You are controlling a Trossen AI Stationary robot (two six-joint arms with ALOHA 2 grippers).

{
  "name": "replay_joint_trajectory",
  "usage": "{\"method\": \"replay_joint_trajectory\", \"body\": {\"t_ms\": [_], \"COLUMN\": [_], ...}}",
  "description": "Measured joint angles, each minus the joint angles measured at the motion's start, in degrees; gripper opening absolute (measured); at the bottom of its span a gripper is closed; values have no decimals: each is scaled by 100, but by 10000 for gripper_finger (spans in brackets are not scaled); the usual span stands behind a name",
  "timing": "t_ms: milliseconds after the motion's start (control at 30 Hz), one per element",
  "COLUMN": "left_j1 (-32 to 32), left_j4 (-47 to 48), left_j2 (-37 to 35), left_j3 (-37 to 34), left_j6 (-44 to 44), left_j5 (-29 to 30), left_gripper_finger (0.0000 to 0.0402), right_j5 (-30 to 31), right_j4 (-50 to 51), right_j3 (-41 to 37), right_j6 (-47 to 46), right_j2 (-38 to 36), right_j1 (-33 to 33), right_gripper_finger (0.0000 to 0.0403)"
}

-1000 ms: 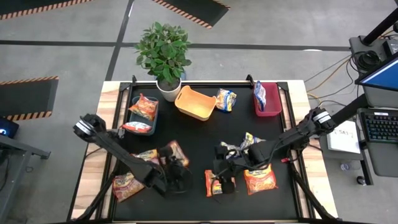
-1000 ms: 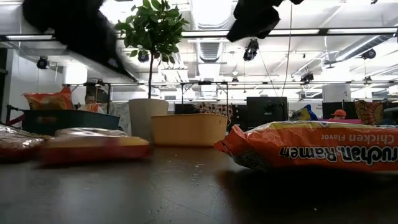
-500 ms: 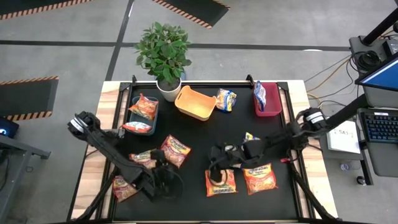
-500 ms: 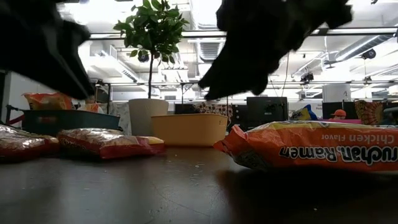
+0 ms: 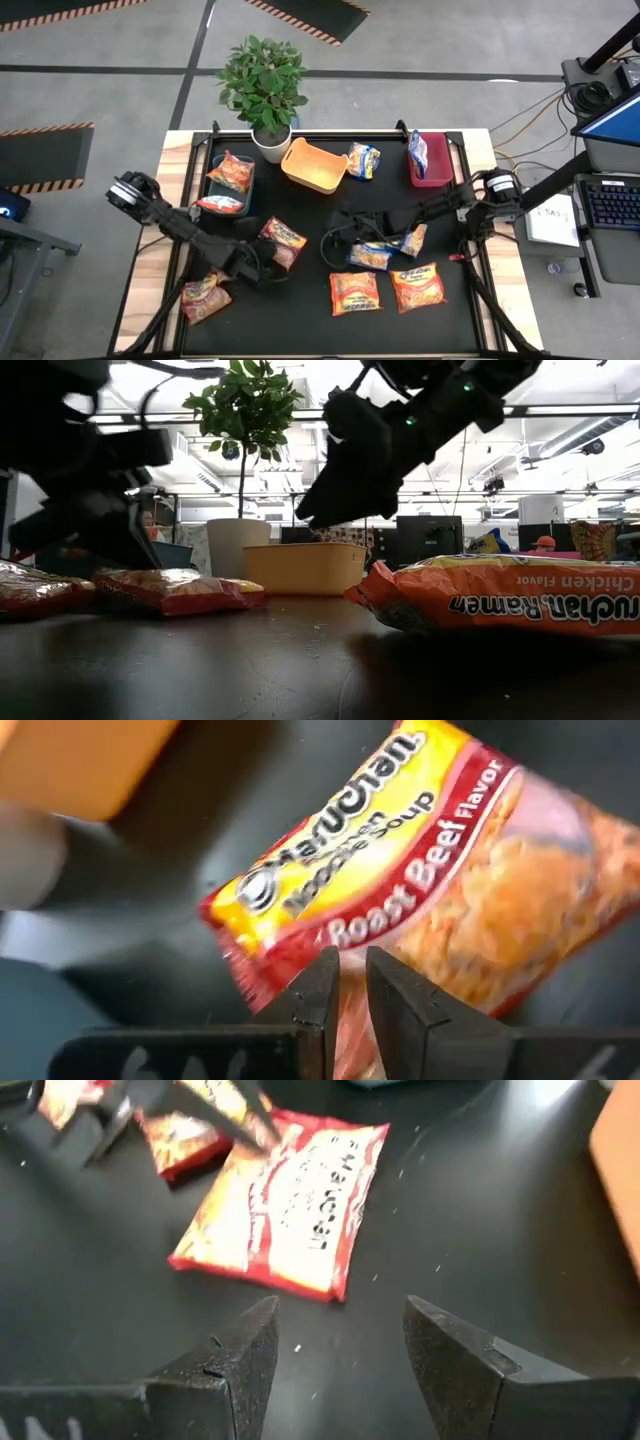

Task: Sort Maruchan noodles
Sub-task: Put the bottom right red noodle pack into the yellow bin

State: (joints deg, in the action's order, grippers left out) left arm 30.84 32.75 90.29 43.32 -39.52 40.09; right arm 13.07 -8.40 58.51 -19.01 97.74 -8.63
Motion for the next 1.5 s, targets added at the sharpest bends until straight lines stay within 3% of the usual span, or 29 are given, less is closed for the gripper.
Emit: {"method": "replay_joint_trajectory", "body": {"t_ms": [233, 400, 500, 700, 1000, 1233, 1500], "left_j1": [-717, -1022, -1002, -891, -790, -790, -776], "left_j4": [-2699, -2866, -2859, -2859, -3711, -4151, -4231], "left_j2": [203, -161, -450, -908, -948, -494, -77], "left_j3": [-82, -24, -178, -812, -1728, -1912, -1758], "left_j6": [1340, 2334, 2647, 2112, 1352, 896, 793], "left_j5": [255, 207, -283, -1259, -1268, -1176, -1036], "left_gripper_finger": [36, 36, 36, 35, 35, 35, 35], "right_j5": [-816, -2058, -2613, -2831, -2506, -2565, -3099], "right_j4": [41, 553, 870, 1018, 753, 183, -259], "right_j3": [243, 465, 444, 184, 29, 34, 29], "right_j6": [-116, -582, -820, -1168, -1410, -1685, -2109], "right_j2": [0, -1, -1, -1, 115, 508, 703], "right_j1": [397, 924, 1141, 1177, 1166, 1166, 1242], "right_gripper_finger": [199, 199, 199, 199, 199, 202, 268]}}
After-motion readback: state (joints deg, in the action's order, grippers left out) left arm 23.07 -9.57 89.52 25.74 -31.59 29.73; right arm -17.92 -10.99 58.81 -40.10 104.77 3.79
